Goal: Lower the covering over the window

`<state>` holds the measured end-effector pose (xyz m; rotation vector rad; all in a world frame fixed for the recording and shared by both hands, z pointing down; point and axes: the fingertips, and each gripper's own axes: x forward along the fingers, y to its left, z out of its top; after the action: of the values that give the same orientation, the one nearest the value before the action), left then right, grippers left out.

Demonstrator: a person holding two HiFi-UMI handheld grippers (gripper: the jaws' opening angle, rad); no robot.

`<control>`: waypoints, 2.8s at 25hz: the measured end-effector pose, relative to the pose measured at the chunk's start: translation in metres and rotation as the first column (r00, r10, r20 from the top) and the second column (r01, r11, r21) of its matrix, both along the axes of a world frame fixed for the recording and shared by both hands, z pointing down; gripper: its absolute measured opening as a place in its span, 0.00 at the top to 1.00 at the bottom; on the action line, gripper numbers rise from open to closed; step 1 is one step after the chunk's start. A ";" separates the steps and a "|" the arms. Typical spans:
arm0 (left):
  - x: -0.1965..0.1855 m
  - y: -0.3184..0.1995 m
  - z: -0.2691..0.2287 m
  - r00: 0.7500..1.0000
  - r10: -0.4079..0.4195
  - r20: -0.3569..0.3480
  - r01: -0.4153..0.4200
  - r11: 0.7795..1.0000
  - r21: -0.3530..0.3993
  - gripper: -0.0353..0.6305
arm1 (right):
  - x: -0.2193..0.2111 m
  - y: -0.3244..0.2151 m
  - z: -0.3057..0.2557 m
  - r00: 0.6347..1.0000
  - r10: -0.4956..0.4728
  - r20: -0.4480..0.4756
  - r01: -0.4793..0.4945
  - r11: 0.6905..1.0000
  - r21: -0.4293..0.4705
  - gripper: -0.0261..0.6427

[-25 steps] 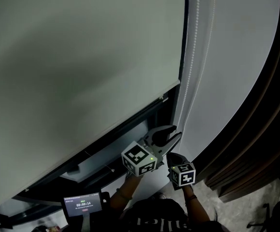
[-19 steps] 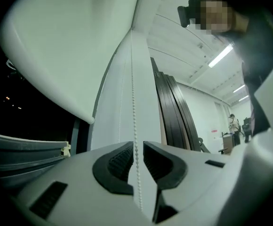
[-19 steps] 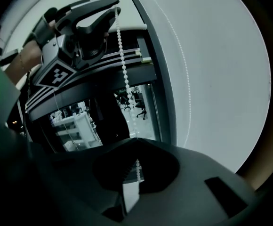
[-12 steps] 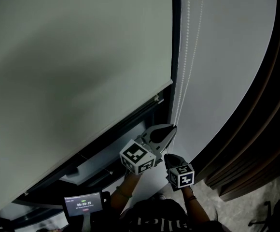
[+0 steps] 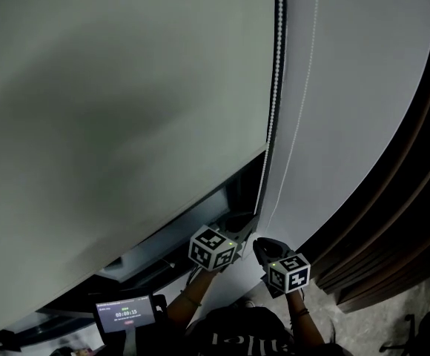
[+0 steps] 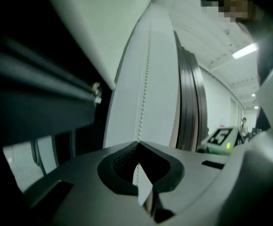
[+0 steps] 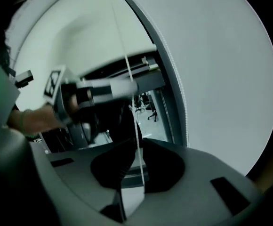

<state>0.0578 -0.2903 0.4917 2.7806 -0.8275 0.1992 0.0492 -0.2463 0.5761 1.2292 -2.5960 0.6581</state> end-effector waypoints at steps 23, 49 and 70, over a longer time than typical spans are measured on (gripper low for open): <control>-0.021 0.048 0.157 0.982 0.057 0.179 0.005 0.945 -0.326 0.94 | -0.015 -0.030 -0.287 0.979 -0.035 0.203 -0.090 0.814 0.574 0.94; 0.016 0.020 -0.183 0.966 0.118 -0.230 -0.019 0.920 0.392 0.82 | -0.003 -0.006 0.068 0.991 0.072 -0.110 -0.086 0.988 -0.127 0.94; 0.005 -0.004 -0.034 0.992 0.013 -0.125 -0.001 0.995 0.098 0.93 | 0.029 -0.014 -0.017 0.987 0.146 0.071 -0.150 0.987 0.056 0.94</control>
<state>0.0626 -0.2948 0.4578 2.8520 -0.8166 -0.0155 0.0781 -0.2605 0.5588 1.4540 -2.6149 0.6613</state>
